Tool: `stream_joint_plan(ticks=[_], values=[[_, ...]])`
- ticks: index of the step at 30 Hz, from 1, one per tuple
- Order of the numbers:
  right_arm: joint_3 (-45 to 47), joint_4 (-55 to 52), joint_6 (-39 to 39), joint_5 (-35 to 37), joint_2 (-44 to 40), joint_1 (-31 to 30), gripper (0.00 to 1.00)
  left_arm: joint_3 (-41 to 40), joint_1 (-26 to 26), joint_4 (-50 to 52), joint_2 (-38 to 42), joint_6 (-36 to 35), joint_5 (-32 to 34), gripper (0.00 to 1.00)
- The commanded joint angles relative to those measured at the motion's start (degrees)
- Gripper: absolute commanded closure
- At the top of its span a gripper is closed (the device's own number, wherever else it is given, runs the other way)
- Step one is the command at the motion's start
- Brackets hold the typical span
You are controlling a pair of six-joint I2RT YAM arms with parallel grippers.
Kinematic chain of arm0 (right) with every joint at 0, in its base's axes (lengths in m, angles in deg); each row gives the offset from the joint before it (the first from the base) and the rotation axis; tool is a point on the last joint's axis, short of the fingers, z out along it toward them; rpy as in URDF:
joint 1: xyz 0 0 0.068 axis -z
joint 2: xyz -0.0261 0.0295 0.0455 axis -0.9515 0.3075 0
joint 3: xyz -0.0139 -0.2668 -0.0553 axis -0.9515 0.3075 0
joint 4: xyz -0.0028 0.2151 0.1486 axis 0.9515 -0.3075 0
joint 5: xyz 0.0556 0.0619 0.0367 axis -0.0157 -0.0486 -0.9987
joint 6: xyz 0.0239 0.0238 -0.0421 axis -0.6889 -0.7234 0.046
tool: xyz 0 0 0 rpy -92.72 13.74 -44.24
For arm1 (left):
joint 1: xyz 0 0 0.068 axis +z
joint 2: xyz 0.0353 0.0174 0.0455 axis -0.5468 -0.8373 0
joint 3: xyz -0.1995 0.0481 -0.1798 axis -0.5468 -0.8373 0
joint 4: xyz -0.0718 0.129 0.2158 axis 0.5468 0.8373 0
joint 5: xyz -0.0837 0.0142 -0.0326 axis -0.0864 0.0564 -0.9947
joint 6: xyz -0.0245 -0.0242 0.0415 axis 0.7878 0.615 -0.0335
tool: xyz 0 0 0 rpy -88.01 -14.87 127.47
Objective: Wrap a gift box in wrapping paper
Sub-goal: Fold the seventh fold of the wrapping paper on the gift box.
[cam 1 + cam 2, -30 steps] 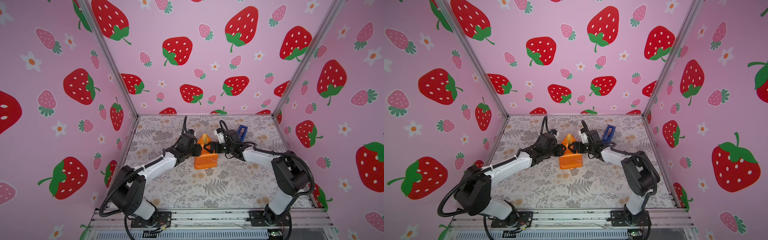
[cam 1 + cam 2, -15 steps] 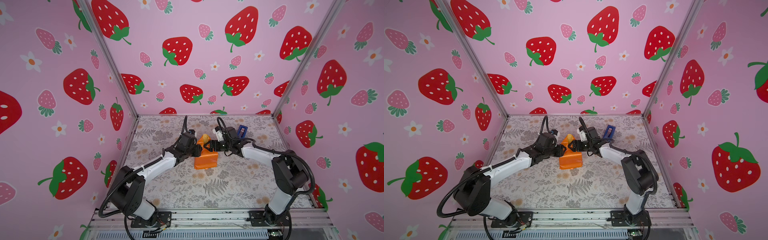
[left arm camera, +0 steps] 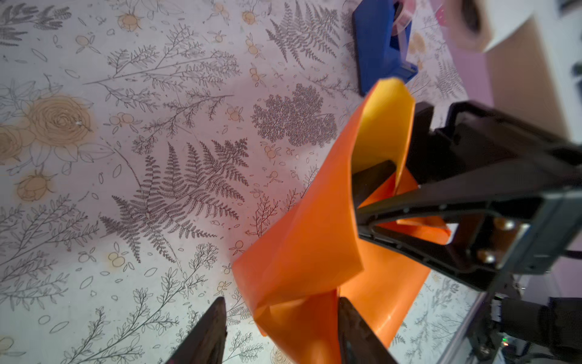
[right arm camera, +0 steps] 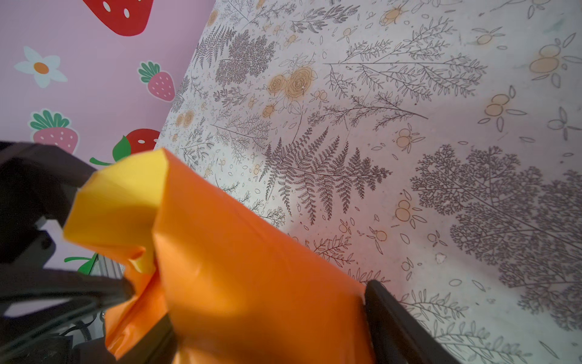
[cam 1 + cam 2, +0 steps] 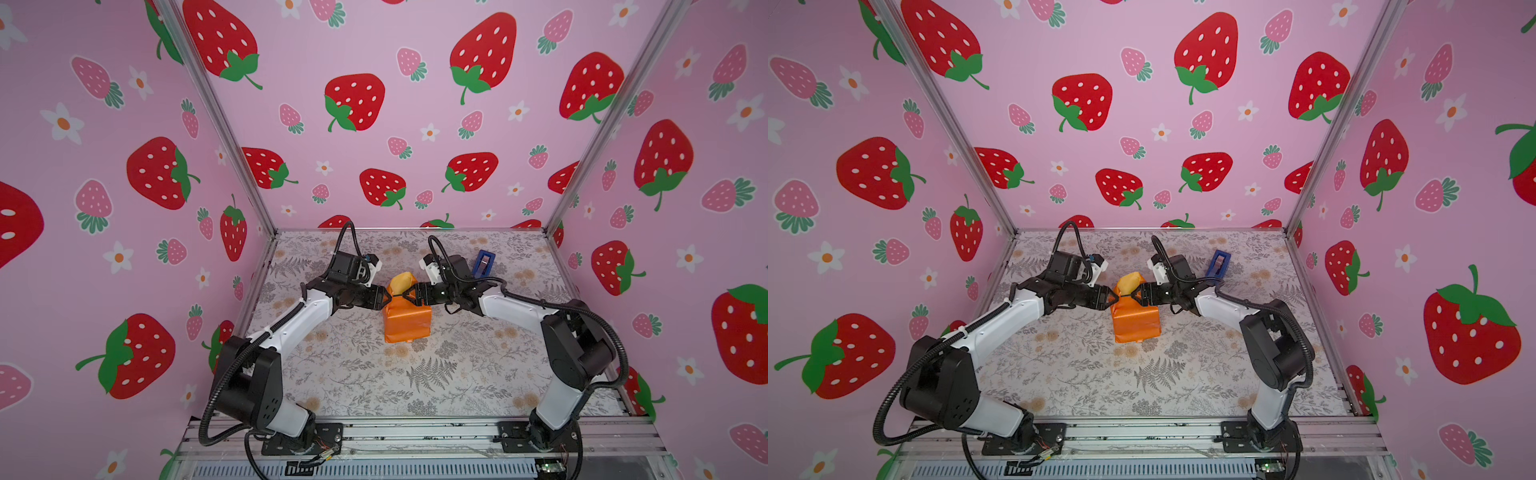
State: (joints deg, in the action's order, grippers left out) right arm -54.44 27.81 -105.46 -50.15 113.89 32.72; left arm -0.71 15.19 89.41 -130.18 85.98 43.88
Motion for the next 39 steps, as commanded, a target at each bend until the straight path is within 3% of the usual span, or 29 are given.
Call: stream_joint_plan(ticks=[1,9,14,18,31,39], values=[[1.5,-9.0,1.9,1.3,3.2,-0.7,0.22,4.1,4.1,2.2,-2.3,-6.5,-12.1,0.43],[1.4,-9.0,1.7,0.9,3.0,-1.1,0.22,2.5,9.0,-3.4,-4.4,-7.1,-21.5,0.42],[1.3,-9.0,1.6,0.9,2.7,-1.1,0.23,-2.4,8.4,-7.7,-4.3,-7.5,-18.1,0.42],[1.2,-8.9,1.5,0.8,2.7,-1.2,0.23,-0.1,6.9,-5.4,-7.6,-9.1,-16.7,0.43],[1.0,-8.8,1.4,0.6,2.7,-1.6,0.24,0.6,5.1,-8.1,-11.1,-8.5,-19.8,0.43],[1.1,-8.7,1.2,0.4,2.5,-1.8,0.24,2.6,4.8,-8.4,-14.4,-10.2,-25.2,0.59]])
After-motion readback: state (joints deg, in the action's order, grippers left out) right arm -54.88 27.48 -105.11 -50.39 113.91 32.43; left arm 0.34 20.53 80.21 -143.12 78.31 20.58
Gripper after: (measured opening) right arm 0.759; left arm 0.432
